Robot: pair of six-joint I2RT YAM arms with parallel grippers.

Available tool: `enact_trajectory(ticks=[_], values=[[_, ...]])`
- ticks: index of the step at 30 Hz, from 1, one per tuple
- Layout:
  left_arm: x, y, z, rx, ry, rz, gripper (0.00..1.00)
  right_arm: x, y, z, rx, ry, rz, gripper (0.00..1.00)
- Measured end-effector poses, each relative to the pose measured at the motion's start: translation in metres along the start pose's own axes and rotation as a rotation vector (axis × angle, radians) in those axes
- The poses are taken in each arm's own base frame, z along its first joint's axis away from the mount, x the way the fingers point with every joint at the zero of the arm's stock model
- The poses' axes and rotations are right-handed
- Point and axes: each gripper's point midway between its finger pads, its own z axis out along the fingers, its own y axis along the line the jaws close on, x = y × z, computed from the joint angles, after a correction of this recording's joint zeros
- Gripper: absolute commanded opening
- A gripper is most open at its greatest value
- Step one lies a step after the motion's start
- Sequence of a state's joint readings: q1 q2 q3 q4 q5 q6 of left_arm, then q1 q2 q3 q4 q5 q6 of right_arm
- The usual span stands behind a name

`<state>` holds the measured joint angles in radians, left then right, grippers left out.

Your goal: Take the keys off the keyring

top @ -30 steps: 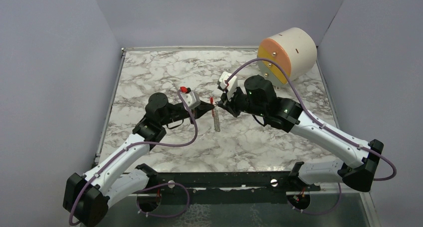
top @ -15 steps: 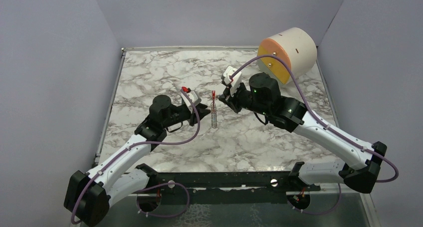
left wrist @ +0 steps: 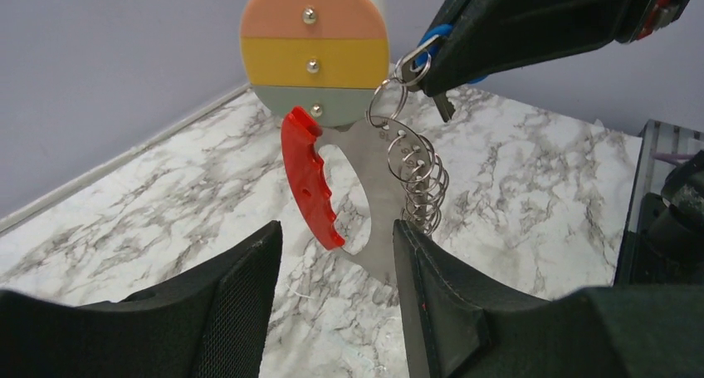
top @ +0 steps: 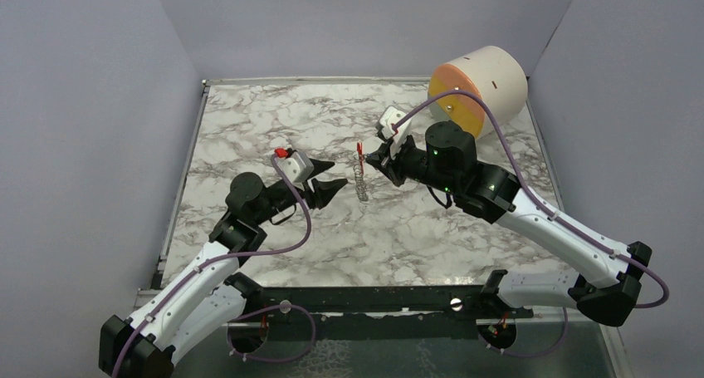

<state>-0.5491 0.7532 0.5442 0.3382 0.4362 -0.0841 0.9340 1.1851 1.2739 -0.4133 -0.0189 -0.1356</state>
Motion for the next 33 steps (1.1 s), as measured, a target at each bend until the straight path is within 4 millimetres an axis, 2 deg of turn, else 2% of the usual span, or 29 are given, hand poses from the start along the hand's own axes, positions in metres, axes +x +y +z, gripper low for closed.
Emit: enact_trajectory(ticks=[7, 9, 11, 13, 19, 23, 33], values=[[-0.013, 0.013, -0.001, -0.087, -0.054, -0.024, 0.57, -0.001, 0.0, -0.001, 0.0, -0.003, 0.0, 0.01], [-0.015, 0.017, 0.0, -0.108, -0.065, -0.038, 0.64, -0.001, 0.0, -0.001, 0.001, -0.003, 0.0, 0.01], [-0.018, 0.019, 0.001, -0.122, -0.077, -0.051, 0.78, -0.001, 0.0, -0.001, 0.001, -0.004, 0.0, 0.01], [-0.021, 0.022, 0.003, -0.135, -0.095, -0.066, 0.8, -0.001, 0.0, -0.001, 0.001, -0.004, 0.0, 0.01], [-0.03, 0.024, 0.01, -0.131, -0.145, -0.089, 0.71, 0.0, 0.0, 0.0, 0.0, -0.003, 0.0, 0.01], [-0.036, 0.018, 0.016, -0.086, -0.176, -0.085, 0.65, 0.0, 0.0, 0.0, 0.0, -0.006, 0.0, 0.01], [-0.052, -0.012, 0.016, 0.099, -0.262, -0.013, 0.63, -0.003, 0.001, -0.005, -0.002, -0.026, 0.0, 0.01]])
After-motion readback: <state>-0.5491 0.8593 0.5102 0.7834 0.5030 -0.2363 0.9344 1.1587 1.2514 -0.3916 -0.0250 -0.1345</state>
